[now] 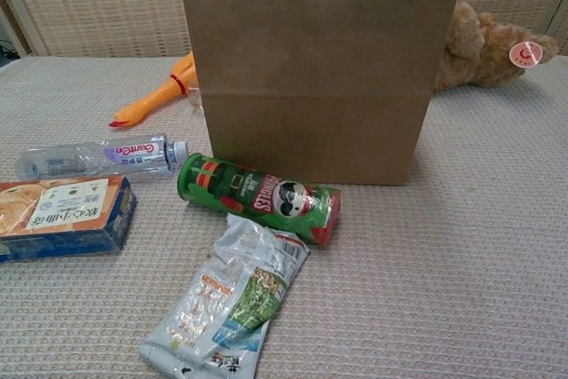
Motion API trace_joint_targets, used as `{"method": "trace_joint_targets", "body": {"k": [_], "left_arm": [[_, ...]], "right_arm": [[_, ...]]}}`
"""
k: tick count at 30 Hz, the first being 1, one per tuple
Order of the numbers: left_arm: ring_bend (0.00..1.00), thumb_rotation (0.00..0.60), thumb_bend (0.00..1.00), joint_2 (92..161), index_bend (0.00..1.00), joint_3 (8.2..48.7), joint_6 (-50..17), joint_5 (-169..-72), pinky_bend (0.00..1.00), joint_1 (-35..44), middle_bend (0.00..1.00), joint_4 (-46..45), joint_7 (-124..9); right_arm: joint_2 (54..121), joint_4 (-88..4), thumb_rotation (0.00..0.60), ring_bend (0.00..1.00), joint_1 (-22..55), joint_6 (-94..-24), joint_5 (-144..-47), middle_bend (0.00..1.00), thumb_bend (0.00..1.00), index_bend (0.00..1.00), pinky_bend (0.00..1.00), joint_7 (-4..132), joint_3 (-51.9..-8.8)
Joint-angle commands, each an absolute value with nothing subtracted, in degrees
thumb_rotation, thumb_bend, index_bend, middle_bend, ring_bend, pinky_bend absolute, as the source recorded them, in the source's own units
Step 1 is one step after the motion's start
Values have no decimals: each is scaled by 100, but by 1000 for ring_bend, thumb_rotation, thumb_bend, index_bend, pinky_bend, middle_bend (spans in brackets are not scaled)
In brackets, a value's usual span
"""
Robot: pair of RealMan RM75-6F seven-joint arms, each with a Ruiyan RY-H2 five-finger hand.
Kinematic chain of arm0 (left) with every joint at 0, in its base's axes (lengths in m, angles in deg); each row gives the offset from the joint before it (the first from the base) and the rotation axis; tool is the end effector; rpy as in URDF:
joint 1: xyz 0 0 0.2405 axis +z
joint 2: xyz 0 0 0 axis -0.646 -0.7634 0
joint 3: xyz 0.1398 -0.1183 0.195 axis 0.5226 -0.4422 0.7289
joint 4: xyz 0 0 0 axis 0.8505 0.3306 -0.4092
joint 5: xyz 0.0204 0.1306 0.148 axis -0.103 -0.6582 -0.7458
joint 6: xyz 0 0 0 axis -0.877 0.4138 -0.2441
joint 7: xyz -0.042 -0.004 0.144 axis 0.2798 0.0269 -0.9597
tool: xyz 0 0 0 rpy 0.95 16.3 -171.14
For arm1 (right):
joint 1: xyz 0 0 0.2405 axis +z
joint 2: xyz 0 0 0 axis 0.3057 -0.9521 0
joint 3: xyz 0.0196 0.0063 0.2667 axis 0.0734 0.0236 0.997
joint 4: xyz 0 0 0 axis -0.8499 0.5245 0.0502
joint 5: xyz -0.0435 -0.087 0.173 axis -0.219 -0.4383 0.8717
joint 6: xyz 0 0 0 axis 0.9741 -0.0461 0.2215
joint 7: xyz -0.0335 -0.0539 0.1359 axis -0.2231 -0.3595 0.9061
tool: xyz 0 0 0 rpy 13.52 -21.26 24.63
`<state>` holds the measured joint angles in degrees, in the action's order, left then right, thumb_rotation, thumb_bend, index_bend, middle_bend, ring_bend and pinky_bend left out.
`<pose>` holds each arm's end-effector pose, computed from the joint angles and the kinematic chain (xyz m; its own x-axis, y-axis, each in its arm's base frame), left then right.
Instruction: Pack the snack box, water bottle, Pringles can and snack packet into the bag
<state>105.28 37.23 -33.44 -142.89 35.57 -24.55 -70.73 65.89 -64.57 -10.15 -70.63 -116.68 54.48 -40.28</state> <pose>-0.3196 0.1719 0.1648 0.5636 0.1340 0.8151 0.8219 0.0071 -0.5695 -0.3126 -0.1890 0.1550 0.4862 -0.1918 0.8525 -0.8722 -0.0464 0.4870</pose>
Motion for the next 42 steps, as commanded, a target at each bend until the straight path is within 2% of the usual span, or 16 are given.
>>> {"method": "trace_joint_targets", "body": {"k": [1, 7, 19, 27, 34, 42], "left_arm": [[0, 600, 301, 10537, 0, 3741, -3342, -14305, 0, 3559, 0, -2480, -7144], [0, 600, 301, 10492, 0, 3795, -3196, -14257, 0, 3517, 0, -2690, -7445], [0, 600, 301, 10157, 0, 3929, -2227, -13681, 0, 3029, 0, -4169, -9013], [0, 600, 299, 10361, 0, 3546, -1825, -12264, 0, 2346, 0, -4936, -10221], [0, 600, 299, 10831, 0, 3197, -1985, -10840, 0, 1666, 0, -5170, -11043], [0, 600, 301, 11154, 0, 3112, -2204, -9829, 0, 1089, 0, -5344, -11633]], "right_arm": [[6582, -6446, 600, 0, -1022, -7076, -11702, 0, 128, 0, 0, 5470, -4047], [6546, -6427, 600, 0, -1040, -7089, -11806, 0, 128, 0, 0, 5631, -4102], [6461, -6330, 600, 0, -994, -7047, -12195, 0, 128, 0, 0, 6039, -4259], [6462, -6348, 600, 0, -935, -6973, -12257, 0, 129, 0, 0, 6057, -4280], [6453, -6379, 600, 0, -911, -6947, -12261, 0, 128, 0, 0, 6079, -4286], [6454, -6385, 600, 0, -889, -6924, -12269, 0, 128, 0, 0, 6096, -4290]]}}
